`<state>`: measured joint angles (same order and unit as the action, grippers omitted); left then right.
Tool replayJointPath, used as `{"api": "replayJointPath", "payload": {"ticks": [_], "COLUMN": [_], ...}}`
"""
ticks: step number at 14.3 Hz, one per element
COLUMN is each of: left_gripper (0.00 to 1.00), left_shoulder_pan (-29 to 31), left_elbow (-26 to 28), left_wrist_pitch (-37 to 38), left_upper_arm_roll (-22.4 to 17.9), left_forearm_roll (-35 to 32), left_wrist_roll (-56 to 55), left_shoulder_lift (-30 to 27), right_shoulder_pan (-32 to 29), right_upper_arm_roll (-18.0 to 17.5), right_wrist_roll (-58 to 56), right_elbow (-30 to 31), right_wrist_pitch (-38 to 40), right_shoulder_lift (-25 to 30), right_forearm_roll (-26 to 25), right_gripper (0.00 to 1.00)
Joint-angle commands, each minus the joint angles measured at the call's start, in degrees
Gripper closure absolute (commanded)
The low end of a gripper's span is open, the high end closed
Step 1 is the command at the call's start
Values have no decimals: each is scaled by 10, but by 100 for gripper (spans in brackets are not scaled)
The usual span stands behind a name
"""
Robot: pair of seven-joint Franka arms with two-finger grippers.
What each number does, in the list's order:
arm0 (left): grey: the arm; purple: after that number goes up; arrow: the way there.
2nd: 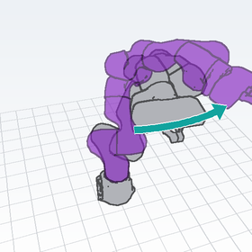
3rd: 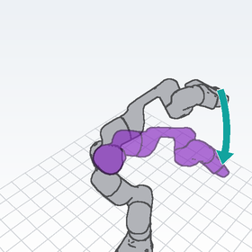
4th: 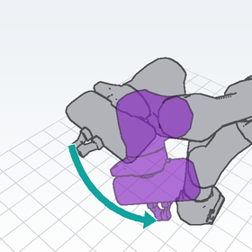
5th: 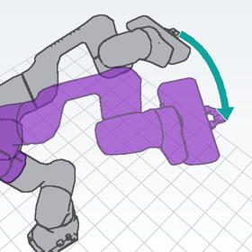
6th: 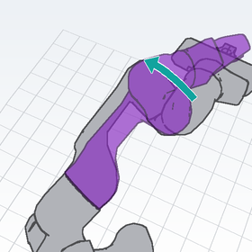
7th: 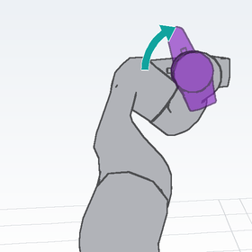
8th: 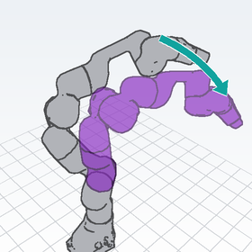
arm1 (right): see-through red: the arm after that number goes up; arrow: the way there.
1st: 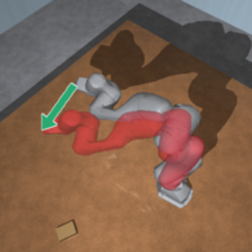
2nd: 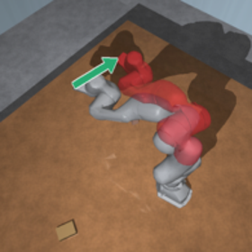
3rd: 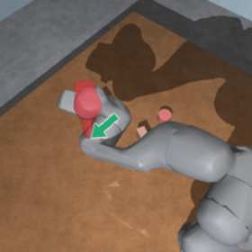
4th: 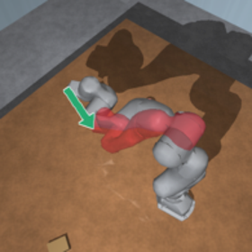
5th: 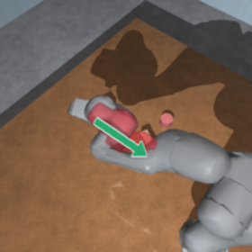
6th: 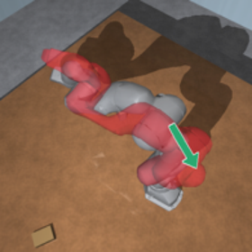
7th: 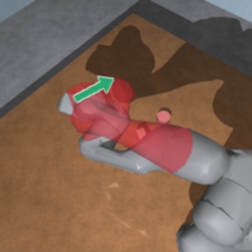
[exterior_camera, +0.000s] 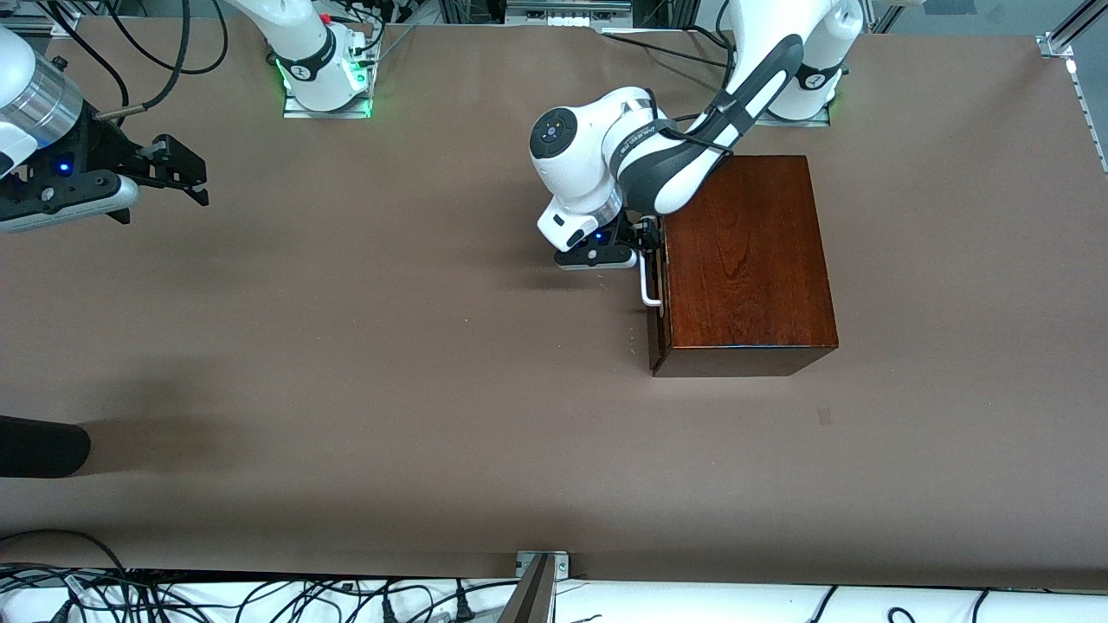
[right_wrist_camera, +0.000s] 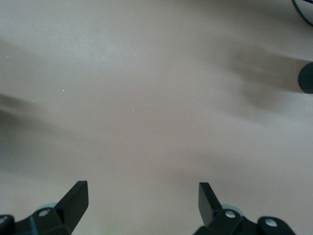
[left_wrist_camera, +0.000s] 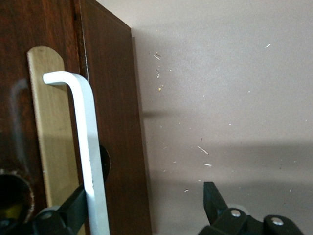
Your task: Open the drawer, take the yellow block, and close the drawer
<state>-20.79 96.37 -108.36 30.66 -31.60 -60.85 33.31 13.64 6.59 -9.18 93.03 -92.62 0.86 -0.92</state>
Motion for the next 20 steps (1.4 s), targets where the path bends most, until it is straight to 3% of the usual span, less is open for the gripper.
{"api": "replayJointPath", "payload": {"ticks": [1,6,10,18,20], "left_gripper": [0,0,0,0,0], "left_shoulder_pan": [-12,-19,-40,-68,-69], "left_elbow": [-1,-16,-75,-81,-108], "left_wrist_pitch": [-40,-107,-110,-109,-105], "left_upper_arm_roll": [0,1,0,0,0], "left_forearm_roll": [-17,-15,-13,-9,-8], "left_wrist_roll": [-43,-66,-67,-74,-74], "left_shoulder_lift": [9,31,72,72,72], "right_shoulder_pan": [2,2,2,2,2], "right_upper_arm_roll": [0,0,0,0,0], "right_wrist_roll": [7,7,3,4,7], "right_elbow": [-11,-11,-11,-11,-11], "right_wrist_pitch": [6,6,6,8,8], "right_shoulder_lift": [-2,-2,-2,-2,-2], "right_forearm_roll": [-1,-2,-3,-3,-3], "right_gripper": [0,0,0,0,0]}}
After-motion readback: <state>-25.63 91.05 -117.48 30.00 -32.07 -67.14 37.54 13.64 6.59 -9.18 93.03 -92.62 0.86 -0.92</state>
